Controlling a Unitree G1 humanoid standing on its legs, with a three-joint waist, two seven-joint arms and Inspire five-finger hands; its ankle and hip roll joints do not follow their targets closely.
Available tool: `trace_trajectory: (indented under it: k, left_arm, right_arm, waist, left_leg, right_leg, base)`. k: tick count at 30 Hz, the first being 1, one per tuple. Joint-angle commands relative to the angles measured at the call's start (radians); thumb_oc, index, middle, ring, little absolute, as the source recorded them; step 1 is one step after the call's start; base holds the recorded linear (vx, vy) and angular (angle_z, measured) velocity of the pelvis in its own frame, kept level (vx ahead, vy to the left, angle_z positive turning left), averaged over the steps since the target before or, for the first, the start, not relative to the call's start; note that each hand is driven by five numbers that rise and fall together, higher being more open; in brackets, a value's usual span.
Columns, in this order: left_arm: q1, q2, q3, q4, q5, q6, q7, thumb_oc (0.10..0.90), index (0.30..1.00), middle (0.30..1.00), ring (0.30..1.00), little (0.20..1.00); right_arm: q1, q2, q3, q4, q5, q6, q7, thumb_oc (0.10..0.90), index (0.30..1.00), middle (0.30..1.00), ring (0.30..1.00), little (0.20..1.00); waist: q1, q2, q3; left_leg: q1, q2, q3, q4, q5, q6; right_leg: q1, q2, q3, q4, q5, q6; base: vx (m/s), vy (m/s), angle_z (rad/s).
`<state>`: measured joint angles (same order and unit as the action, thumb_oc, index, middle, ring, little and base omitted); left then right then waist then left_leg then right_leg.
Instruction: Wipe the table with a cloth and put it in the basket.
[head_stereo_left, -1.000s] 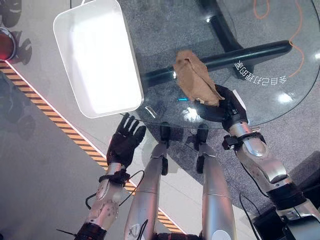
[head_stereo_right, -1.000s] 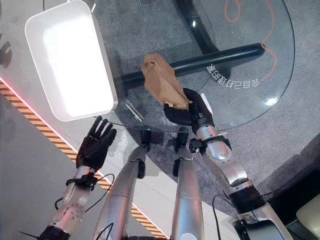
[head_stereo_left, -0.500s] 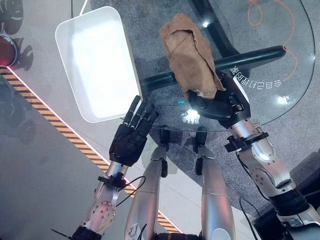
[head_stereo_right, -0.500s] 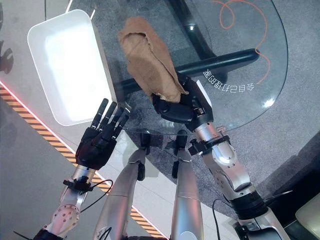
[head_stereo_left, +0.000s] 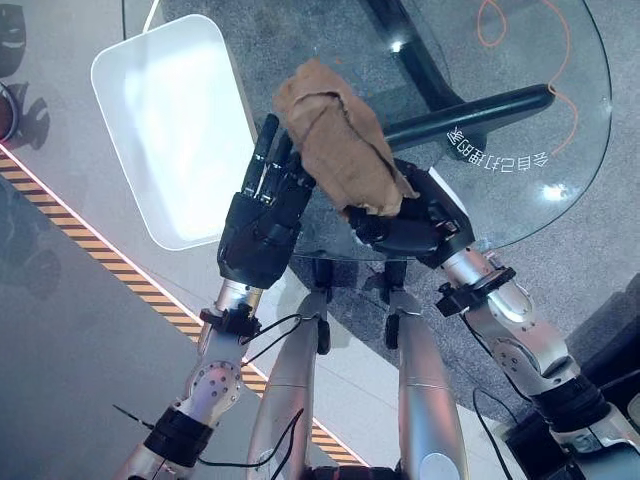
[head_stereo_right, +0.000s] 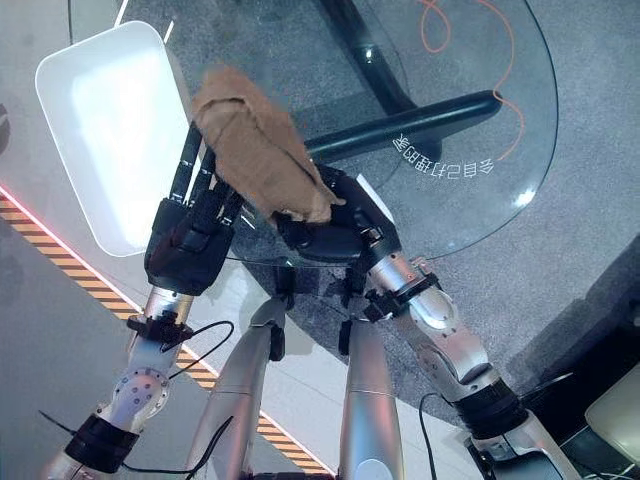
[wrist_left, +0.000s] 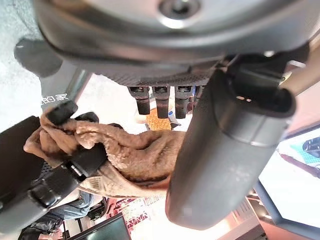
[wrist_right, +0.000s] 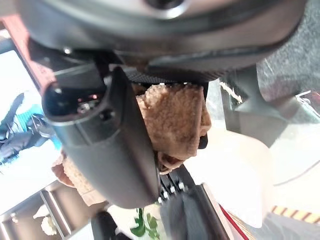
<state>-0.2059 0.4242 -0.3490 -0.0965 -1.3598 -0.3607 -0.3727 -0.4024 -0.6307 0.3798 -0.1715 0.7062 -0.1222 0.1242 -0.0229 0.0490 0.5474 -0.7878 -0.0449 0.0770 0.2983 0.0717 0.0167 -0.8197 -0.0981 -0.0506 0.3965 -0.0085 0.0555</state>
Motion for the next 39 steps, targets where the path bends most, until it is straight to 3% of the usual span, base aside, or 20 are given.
trace_trajectory:
  k: [1,7,14,22,27,30,39]
  left_arm:
    - [-0.006,0.009,-0.011,-0.141,0.059,0.003,-0.002,0.8,0.9,0.9,0.9,0.9]
    - [-0.088,0.005,-0.067,-0.103,0.118,0.012,0.074,0.8,0.9,0.9,0.9,0.9]
    - [-0.146,-0.006,-0.11,-0.078,0.18,0.068,0.136,0.8,0.9,0.9,0.9,0.9]
    - [-0.139,-0.015,-0.126,-0.04,0.173,0.083,0.079,0.8,0.9,0.9,0.9,0.9]
    - [-0.14,-0.016,-0.125,-0.043,0.159,0.056,0.054,0.8,0.9,0.9,0.9,0.9]
    - [-0.149,-0.002,-0.132,-0.051,0.153,0.051,0.044,0.8,0.9,0.9,0.9,0.9]
    - [-0.168,0.025,-0.158,-0.042,0.14,0.052,0.064,0.8,0.9,0.9,0.9,0.9]
  right_arm:
    - [-0.125,0.032,0.013,-0.219,0.013,-0.091,0.091,0.1,0.3,0.3,0.3,0.2]
    - [-0.196,0.041,0.081,-0.185,-0.028,-0.058,0.059,0.1,0.3,0.3,0.3,0.2]
    - [-0.267,0.046,0.139,-0.17,-0.092,-0.024,-0.001,0.1,0.3,0.3,0.3,0.2]
    - [-0.288,0.04,0.167,-0.131,-0.125,0.01,-0.054,0.1,0.3,0.3,0.3,0.2]
    - [-0.302,0.012,0.214,-0.114,-0.183,0.12,0.086,0.1,0.3,0.3,0.3,0.2]
    - [-0.322,-0.024,0.261,-0.117,-0.206,0.146,0.189,0.1,0.3,0.3,0.3,0.2]
    - [-0.394,-0.068,0.331,-0.101,-0.231,0.14,0.277,0.1,0.3,0.3,0.3,0.2]
  waist:
    - [0.008,-0.002,-0.027]
    - [0.004,-0.008,-0.027]
    - [0.004,-0.012,-0.027]
    - [0.007,-0.003,-0.027]
    - [0.011,-0.003,-0.027]
    - [0.017,-0.005,-0.027]
    - [0.026,-0.01,-0.027]
  left_leg:
    - [0.032,-0.049,-0.008,0.049,-0.106,0.014]
    - [0.028,-0.053,-0.01,0.05,-0.103,0.014]
    - [0.024,-0.055,-0.012,0.053,-0.1,0.012]
    - [0.024,-0.059,-0.01,0.05,-0.1,0.011]
    - [0.026,-0.064,-0.013,0.044,-0.099,0.01]
    - [0.023,-0.067,-0.018,0.046,-0.098,0.01]
    - [0.022,-0.072,-0.031,0.05,-0.095,0.009]
  right_leg:
    - [0.038,0.069,0.021,-0.065,0.029,0.024]
    - [0.035,0.069,0.026,-0.067,0.032,0.025]
    - [0.032,0.069,0.028,-0.068,0.035,0.024]
    - [0.029,0.065,0.028,-0.07,0.035,0.022]
    - [0.028,0.061,0.023,-0.074,0.036,0.022]
    - [0.028,0.057,0.015,-0.075,0.038,0.023]
    - [0.029,0.058,0.011,-0.072,0.042,0.027]
  base:
    - [0.0,0.0,0.0]
    - [0.0,0.0,0.0]
    - [0.0,0.0,0.0]
    - [0.0,0.0,0.0]
    - [0.0,0.0,0.0]
    - [0.0,0.0,0.0]
    - [0.0,-0.011,0.0]
